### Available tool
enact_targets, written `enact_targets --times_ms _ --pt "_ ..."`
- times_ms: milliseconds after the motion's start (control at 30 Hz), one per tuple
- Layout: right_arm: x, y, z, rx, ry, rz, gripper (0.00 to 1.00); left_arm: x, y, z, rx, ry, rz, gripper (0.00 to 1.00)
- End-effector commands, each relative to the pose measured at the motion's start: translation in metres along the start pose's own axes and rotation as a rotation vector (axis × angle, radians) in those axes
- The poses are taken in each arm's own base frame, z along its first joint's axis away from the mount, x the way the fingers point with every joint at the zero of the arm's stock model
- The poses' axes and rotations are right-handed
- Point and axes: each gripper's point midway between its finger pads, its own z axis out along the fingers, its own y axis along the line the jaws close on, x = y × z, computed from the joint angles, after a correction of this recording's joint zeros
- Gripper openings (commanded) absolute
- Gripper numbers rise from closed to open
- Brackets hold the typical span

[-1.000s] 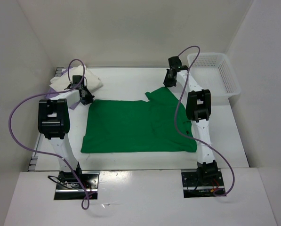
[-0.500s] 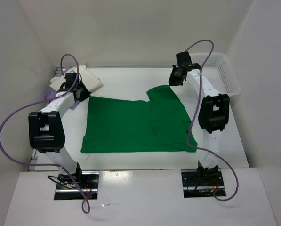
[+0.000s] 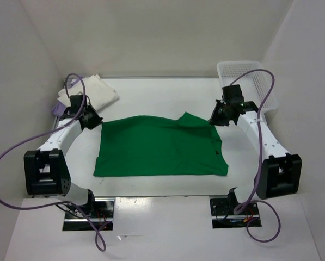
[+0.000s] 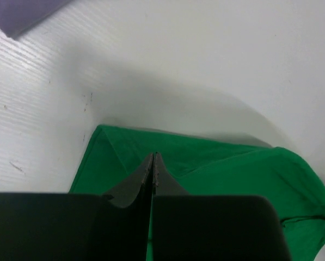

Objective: Fold and stack the t-shirts
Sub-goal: Fold the other side of the tshirt into a rectangle

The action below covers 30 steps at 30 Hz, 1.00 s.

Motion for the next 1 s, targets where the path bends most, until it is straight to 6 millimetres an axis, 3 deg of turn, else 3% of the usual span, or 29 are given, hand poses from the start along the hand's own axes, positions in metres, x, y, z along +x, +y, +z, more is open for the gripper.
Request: enact_targets --times_ms 0,133,367,500,767,833,867,967 --pt "0.044 -0.019 -0.01 0.027 0.098 0.031 0.0 0.0 0.002 -0.02 0.015 -0.013 -0.002 0.0" --pt "0.073 -0.027 -0.025 0.027 0.154 0.055 0.0 0.008 0.017 -0.026 -0.016 0.008 -0.011 0.0" --pt "0.099 -0.041 -0.038 0.078 0.225 0.072 0.0 0.036 0.05 -0.03 -0.08 0.075 -0.028 0.0" --pt "0.107 -0.054 -0.046 0.123 0.226 0.079 0.0 0.039 0.06 -0.034 -0.097 0.079 -0.035 0.0" --pt "0.115 -0.06 -0.068 0.167 0.246 0.107 0.0 0.046 0.066 -0.035 -0.108 0.105 -0.037 0.0" --pt "0.113 -0.062 -0.07 0.181 0.224 0.114 0.05 0.049 0.07 -0.034 -0.123 0.109 -0.037 0.05" --pt "0.113 -0.062 -0.07 0.182 0.223 0.123 0.16 0.048 0.068 -0.035 -0.119 0.101 -0.047 0.1" --pt "0.11 -0.061 -0.07 0.18 0.223 0.11 0.26 0.046 0.07 -0.035 -0.124 0.096 -0.078 0.3"
